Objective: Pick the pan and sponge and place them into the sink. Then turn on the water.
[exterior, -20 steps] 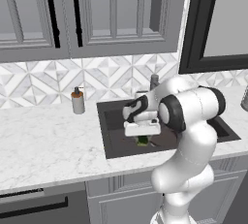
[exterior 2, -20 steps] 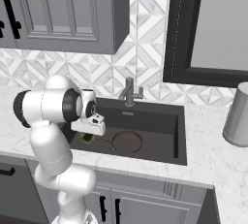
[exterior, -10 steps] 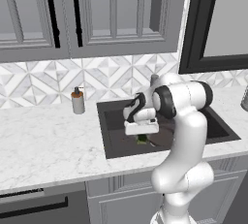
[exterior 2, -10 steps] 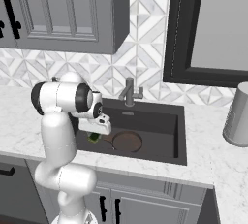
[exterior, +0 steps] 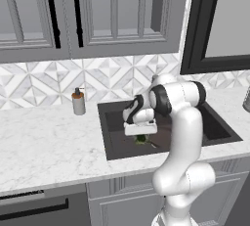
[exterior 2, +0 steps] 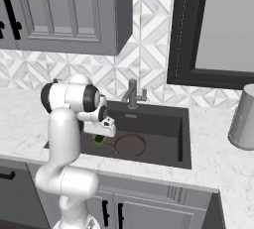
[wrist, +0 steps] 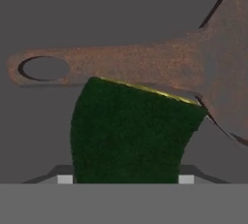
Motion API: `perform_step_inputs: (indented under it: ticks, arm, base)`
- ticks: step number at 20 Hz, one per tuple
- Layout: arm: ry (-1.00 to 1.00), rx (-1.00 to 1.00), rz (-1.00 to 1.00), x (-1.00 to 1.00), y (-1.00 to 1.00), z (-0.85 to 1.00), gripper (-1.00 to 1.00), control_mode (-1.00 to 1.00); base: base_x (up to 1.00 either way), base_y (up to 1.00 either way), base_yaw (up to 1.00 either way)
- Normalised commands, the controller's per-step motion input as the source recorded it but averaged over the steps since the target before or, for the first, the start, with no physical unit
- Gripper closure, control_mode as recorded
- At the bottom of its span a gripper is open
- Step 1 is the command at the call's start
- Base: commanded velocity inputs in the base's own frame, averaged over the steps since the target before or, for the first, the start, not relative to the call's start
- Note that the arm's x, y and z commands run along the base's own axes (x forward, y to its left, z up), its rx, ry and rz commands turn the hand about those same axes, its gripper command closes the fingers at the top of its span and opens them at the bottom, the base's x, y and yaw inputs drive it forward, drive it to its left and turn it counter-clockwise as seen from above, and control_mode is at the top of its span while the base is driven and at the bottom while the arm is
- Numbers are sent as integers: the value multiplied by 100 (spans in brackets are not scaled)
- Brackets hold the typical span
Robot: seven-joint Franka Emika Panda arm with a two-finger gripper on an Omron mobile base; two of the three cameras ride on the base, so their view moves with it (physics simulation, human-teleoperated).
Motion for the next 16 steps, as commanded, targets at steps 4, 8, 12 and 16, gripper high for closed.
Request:
perform_step_inputs:
  ticks: [4, 8, 12, 16]
  arm:
    - [-6, 0, 0, 23, 0, -17, -100, -100]
    - [-12, 0, 0, 14, 0, -6, -100, -100]
    - [-20, 0, 0, 0, 0, 11, -100, -100]
    - [-28, 0, 0, -28, 0, 86, -100, -100]
  base:
    - [0, 0, 0]
    - [0, 0, 0]
    - [0, 0, 0]
    - [0, 0, 0]
